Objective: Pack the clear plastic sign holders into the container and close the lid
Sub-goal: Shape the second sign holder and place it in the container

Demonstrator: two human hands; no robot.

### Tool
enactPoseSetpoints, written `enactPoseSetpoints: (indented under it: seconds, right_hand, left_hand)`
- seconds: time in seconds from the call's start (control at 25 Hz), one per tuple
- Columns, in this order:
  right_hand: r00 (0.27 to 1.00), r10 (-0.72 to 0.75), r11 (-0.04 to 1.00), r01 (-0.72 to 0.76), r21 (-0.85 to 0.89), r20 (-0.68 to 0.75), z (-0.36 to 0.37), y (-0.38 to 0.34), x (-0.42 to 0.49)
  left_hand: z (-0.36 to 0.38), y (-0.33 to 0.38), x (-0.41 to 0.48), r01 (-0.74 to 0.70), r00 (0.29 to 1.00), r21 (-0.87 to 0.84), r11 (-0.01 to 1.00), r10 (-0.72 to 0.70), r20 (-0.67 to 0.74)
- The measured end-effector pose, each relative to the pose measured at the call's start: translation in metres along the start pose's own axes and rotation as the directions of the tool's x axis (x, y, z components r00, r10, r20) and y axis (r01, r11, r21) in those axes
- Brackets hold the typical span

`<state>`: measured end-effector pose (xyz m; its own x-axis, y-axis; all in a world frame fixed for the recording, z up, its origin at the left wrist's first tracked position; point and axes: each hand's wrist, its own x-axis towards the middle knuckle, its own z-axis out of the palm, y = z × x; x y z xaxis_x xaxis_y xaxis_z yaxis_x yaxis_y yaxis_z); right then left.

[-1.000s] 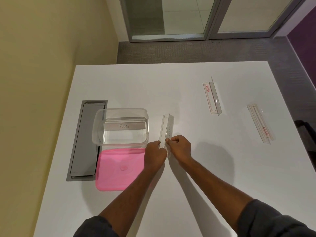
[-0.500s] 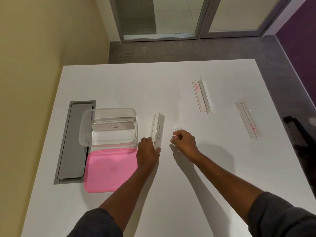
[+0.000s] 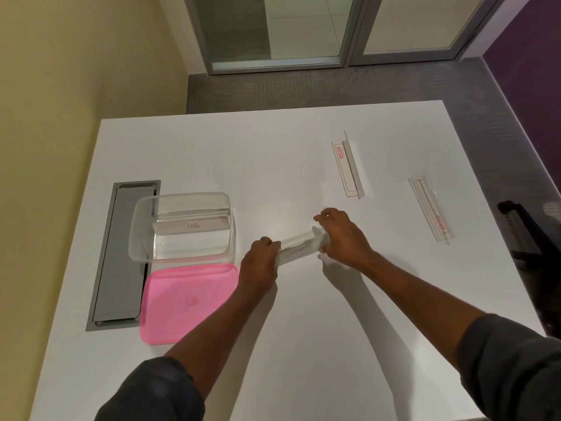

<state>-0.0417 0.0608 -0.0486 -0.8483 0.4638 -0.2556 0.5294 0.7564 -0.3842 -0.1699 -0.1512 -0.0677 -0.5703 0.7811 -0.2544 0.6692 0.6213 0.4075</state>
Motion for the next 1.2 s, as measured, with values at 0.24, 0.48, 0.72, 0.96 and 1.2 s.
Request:
enactPoseSetpoints:
  seconds: [0.24, 0.48, 0.72, 0.96, 1.2]
  right_hand:
    - [0.981, -0.151, 0.975, 0.168, -0.148, 0.122, 0.013, 0.002, -0.008]
    - [0.977, -0.212, 0.959, 0.208, -0.193, 0.000, 0.025, 0.005, -0.012]
    - [0.986, -0.135, 0.974, 0.151, -0.170, 0.100, 0.007, 0.003, -0.020]
    - [0.995, -0.101, 0.986, 0.103, -0.129, 0.018, -0.042, -0.012, -0.033]
    - [0.980, -0.188, 0.978, 0.181, -0.102, -0.067, -0.080, -0.073, -0.028]
  left_hand:
    - [-0.012, 0.003, 0.009, -0.135, 0.990, 0.071, 0.988, 0.133, 0.040]
    - [-0.021, -0.001, 0.015, -0.186, 0.979, 0.106, 0.977, 0.174, 0.107]
    - [-0.036, 0.005, 0.016, -0.230, 0.966, 0.111, 0.967, 0.213, 0.145]
    - [-0.077, 0.013, 0.015, -0.304, 0.952, 0.120, 0.945, 0.299, 0.064]
    - [-0.146, -0.023, 0.003, -0.339, 0.935, 0.178, 0.924, 0.351, -0.041]
